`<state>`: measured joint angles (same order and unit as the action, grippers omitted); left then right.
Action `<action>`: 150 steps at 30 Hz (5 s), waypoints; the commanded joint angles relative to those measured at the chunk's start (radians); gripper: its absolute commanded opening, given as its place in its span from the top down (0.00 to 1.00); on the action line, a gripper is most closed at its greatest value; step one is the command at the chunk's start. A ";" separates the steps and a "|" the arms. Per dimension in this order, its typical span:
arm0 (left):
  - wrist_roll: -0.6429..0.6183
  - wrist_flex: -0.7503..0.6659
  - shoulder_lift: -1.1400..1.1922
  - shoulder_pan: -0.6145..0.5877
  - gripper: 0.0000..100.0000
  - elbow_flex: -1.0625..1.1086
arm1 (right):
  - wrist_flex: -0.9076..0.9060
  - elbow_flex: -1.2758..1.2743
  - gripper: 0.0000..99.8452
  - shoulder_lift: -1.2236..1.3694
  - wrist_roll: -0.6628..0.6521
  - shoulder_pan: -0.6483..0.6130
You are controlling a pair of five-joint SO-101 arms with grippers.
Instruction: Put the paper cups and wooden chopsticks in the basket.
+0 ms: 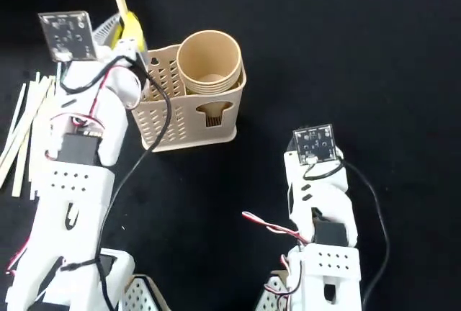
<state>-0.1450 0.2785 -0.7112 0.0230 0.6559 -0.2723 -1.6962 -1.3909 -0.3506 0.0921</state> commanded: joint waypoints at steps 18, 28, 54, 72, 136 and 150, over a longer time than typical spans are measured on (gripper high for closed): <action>-0.011 0.373 -0.032 0.008 0.75 -0.147 | 0.000 0.001 0.99 -0.008 -0.008 -0.014; 0.129 0.733 -0.015 -0.325 0.74 -0.311 | 0.000 0.001 0.99 -0.008 -0.008 -0.014; 0.750 0.686 1.016 -0.526 0.90 -0.380 | -0.002 0.001 0.99 -0.008 -0.008 -0.014; 0.744 0.712 0.635 -0.524 0.97 -0.205 | -0.002 0.001 0.99 -0.008 -0.008 -0.014; 0.094 -0.371 -0.470 0.087 0.97 0.409 | -0.011 0.001 0.99 -0.008 -0.008 -0.014; 0.080 0.017 -0.324 0.058 0.81 0.294 | -0.009 0.001 0.99 -0.008 -0.008 -0.012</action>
<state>-0.0560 0.1588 -1.0365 0.1028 1.0595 -0.2816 -1.6962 -1.3909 -0.3506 0.0921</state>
